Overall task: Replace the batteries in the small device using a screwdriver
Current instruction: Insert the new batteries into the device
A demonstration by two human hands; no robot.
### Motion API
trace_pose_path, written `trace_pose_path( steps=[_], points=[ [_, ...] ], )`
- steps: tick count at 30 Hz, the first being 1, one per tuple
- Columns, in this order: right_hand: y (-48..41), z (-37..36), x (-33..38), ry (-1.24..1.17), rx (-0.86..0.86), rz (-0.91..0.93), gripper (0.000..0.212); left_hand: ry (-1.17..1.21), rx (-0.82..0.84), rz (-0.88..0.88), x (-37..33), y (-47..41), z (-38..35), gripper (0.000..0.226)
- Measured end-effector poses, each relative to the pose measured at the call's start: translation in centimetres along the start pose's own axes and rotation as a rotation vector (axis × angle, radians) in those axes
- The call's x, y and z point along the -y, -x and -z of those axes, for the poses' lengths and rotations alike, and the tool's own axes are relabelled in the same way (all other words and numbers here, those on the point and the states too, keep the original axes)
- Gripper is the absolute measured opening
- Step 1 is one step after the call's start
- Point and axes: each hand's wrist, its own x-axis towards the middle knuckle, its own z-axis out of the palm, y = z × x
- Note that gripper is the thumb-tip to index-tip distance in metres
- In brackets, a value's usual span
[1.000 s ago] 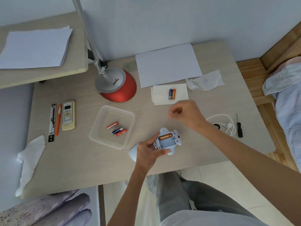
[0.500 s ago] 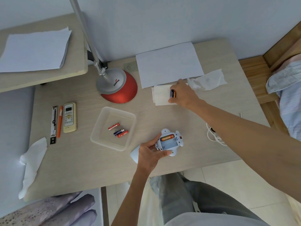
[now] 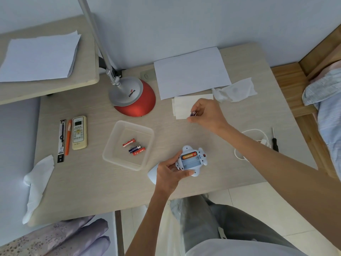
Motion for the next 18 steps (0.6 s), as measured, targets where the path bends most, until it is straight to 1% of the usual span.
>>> trace_pose_path(
  steps=[2,4,6,9,12,17,18],
  points=[
    [1.6,0.0,0.0,-0.09,0.039,-0.054,0.031,0.001,-0.005,-0.007,-0.2,0.2,0.0,0.092],
    [3.2,0.2,0.0,-0.142,0.092,-0.083,0.036,0.001,-0.007,-0.013,-0.4,0.3,-0.1,0.094],
    [4.7,0.3,-0.1,-0.204,0.144,-0.096,0.037,0.006,-0.003,-0.011,-0.6,0.4,-0.1,0.091],
    [6.7,0.8,-0.7,-0.201,0.224,-0.115,0.034,0.013,0.001,-0.012,-0.6,0.4,0.0,0.089],
    [8.1,1.2,-1.6,-0.069,0.294,-0.046,0.03,0.016,-0.002,-0.026,-0.8,0.4,0.0,0.093],
    [9.7,0.8,-2.3,0.375,0.356,0.19,0.012,-0.019,-0.01,-0.059,-0.8,0.6,-0.1,0.089],
    [9.9,0.8,-2.4,0.455,0.368,0.214,0.013,-0.022,-0.012,-0.061,-0.9,0.6,-0.1,0.09]
  ],
)
